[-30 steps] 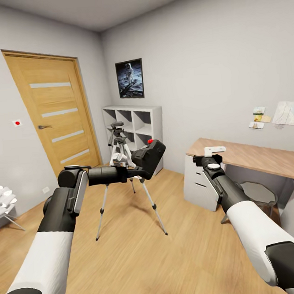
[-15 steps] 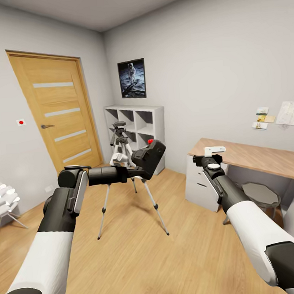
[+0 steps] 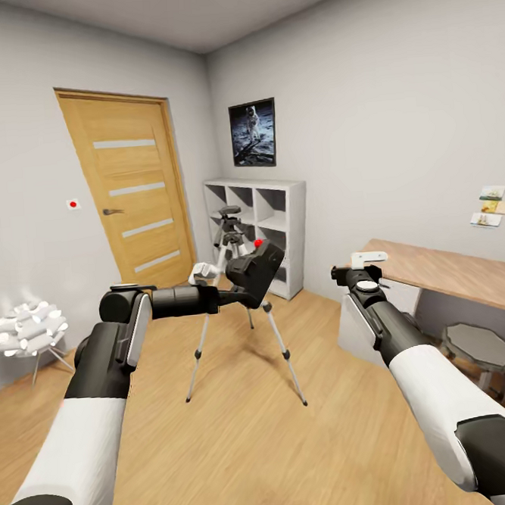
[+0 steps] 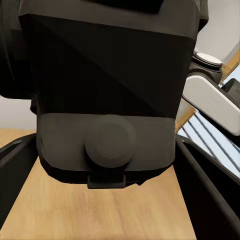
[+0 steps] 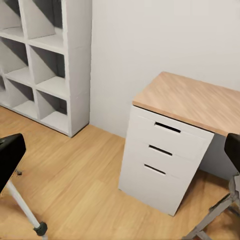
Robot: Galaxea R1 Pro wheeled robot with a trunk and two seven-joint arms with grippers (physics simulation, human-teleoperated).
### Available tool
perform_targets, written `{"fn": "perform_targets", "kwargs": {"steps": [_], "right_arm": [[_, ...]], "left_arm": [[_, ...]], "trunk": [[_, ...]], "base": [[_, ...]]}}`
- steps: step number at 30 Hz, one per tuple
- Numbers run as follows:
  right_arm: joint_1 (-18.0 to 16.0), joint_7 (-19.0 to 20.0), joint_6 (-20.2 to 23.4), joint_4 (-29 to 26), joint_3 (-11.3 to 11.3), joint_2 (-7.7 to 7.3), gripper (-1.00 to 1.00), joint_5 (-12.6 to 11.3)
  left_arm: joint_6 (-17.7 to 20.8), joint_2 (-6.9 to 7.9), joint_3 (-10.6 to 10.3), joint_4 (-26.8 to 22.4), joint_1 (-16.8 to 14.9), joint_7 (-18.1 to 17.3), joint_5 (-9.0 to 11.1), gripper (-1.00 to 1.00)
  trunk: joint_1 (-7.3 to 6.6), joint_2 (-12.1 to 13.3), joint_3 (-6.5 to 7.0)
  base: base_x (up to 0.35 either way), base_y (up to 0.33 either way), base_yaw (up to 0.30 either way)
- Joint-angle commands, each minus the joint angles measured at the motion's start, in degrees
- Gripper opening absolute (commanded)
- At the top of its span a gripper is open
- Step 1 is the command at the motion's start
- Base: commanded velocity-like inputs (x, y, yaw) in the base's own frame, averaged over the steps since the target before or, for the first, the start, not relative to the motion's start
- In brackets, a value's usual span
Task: Attach the digital camera to the camera tripod in the bedroom.
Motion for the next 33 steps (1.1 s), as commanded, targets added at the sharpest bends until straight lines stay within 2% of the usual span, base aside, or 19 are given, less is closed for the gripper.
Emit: {"fn": "perform_targets", "kwargs": {"steps": [1,4,8,9,13,16,19,25,33], "right_arm": [[0.0,-0.5,0.4,-0.1,0.4,-0.10,1.00,-0.4],[0.0,-0.5,0.4,-0.1,0.4,-0.10,1.00,-0.4],[-0.1,-0.5,0.4,-0.1,0.4,-0.10,1.00,-0.4],[-0.1,-0.5,0.4,-0.1,0.4,-0.10,1.00,-0.4],[-0.1,-0.5,0.4,0.0,0.4,-0.10,1.00,-0.4],[0.0,-0.5,0.3,1.3,0.3,-0.10,1.00,-0.4],[-1.0,-0.7,1.3,0.3,0.5,-1.09,1.00,-0.6],[-3.0,-0.4,0.4,-0.7,0.5,-2.95,1.00,-0.7],[-2.1,-0.2,0.3,-0.6,0.5,-2.67,1.00,-0.8]], "left_arm": [[0.5,-0.01,0.0,0.0,-0.1,0.0,0.3,-1.00],[0.5,0.04,0.2,0.0,-0.1,0.0,0.2,-1.00],[0.5,0.65,1.5,0.0,-0.1,0.1,0.2,-1.00],[0.5,1.49,3.9,0.0,-0.1,0.5,0.1,-1.00],[0.5,2.43,5.9,0.0,-0.1,1.0,0.1,-1.00],[0.5,2.93,6.3,0.0,-0.1,1.1,0.1,-1.00],[0.5,1.99,6.3,-1.0,0.3,0.9,0.2,-1.00],[0.5,3.03,6.0,-1.7,0.3,0.9,0.2,-1.00],[0.5,3.60,6.0,-1.6,0.3,0.9,0.2,-1.00]], "trunk": [[0.04,-0.1,-0.14],[0.04,-0.1,-0.14],[0.04,-0.1,-0.14],[0.04,-0.1,-0.14],[0.04,-0.1,-0.14],[0.04,-0.1,-0.14],[0.04,-0.1,-0.14],[0.04,-0.1,-0.14],[0.04,-0.1,-0.14]], "base": [[0.000,0.000,0.270],[0.000,0.000,0.274],[0.000,0.000,0.276],[0.000,0.000,0.277],[0.000,0.000,0.277],[0.000,0.000,0.277],[0.000,0.000,0.000],[0.000,0.000,0.000],[0.151,0.129,0.000]]}}
